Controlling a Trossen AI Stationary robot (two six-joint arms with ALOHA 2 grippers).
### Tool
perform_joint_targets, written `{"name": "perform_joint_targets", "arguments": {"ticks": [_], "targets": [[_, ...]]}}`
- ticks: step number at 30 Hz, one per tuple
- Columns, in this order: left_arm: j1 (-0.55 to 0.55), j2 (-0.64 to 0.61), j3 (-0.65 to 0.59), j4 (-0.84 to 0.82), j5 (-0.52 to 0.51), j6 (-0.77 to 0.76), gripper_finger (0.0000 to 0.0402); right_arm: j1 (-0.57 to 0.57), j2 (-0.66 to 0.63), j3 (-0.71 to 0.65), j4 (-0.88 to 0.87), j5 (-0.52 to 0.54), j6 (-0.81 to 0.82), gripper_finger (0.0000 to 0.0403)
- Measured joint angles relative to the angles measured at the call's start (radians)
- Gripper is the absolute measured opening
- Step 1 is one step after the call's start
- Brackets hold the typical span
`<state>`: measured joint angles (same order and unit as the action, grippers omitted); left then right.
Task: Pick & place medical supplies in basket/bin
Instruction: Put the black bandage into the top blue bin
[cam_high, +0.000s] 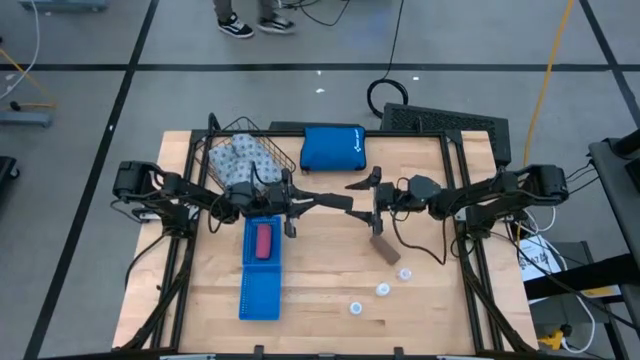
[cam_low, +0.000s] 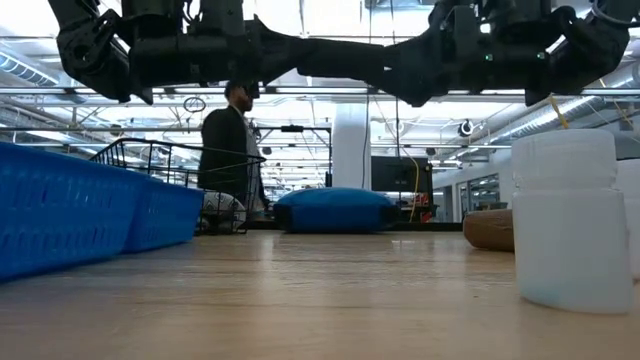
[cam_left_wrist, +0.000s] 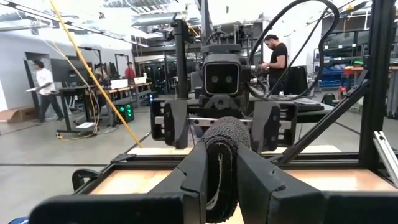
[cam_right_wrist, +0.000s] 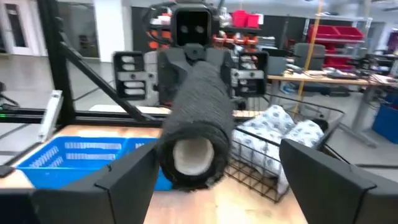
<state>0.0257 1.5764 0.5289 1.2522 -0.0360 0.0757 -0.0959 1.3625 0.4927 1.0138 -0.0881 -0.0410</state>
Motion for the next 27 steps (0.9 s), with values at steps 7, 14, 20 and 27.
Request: {"name": "perform_joint_targets", "arguments": {"ticks": [7, 14, 20, 27], "targets": [[0.000, 0.000, 0.000, 0.002, -0.002, 0.000, 0.0060, 0.000, 0.013, 0.000, 0.029, 0.011, -0.005, 0.0266], [0.001, -0.001, 0.000, 0.003, -0.007, -0.002, 0.0060, 0.000, 0.013, 0.000, 0.066, 0.005, -0.018, 0.0166], [-0.001, -0.001, 0.000, -0.024, -0.073, -0.018, 0.0060, 0.000, 0.013, 0.000, 0.047, 0.009, -0.024, 0.0061], [-0.009, -0.088, 0.032, -0.229, -0.086, -0.055, 0.0091, 0.000, 0.012, 0.001, -0.009, 0.008, -0.012, 0.0028]]}}
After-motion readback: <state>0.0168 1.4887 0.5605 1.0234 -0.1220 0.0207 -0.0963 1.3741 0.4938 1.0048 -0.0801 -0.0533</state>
